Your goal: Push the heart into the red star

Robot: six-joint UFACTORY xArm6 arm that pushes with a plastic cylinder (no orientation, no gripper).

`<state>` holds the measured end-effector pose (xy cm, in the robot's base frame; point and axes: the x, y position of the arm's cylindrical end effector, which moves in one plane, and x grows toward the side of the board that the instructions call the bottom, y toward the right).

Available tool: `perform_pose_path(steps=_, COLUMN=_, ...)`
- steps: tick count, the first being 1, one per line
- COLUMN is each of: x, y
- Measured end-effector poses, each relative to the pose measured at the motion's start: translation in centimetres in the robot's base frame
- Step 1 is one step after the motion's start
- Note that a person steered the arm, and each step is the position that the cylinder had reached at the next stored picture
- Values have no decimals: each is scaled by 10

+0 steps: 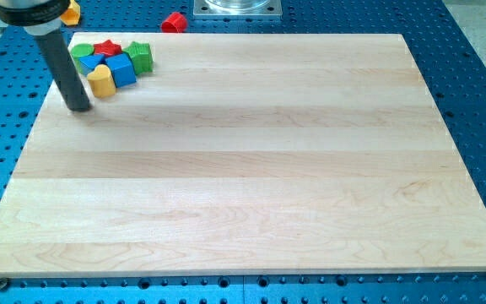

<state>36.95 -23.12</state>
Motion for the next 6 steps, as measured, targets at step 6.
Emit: perform_pose_path(steps=6, x=-47, y=24)
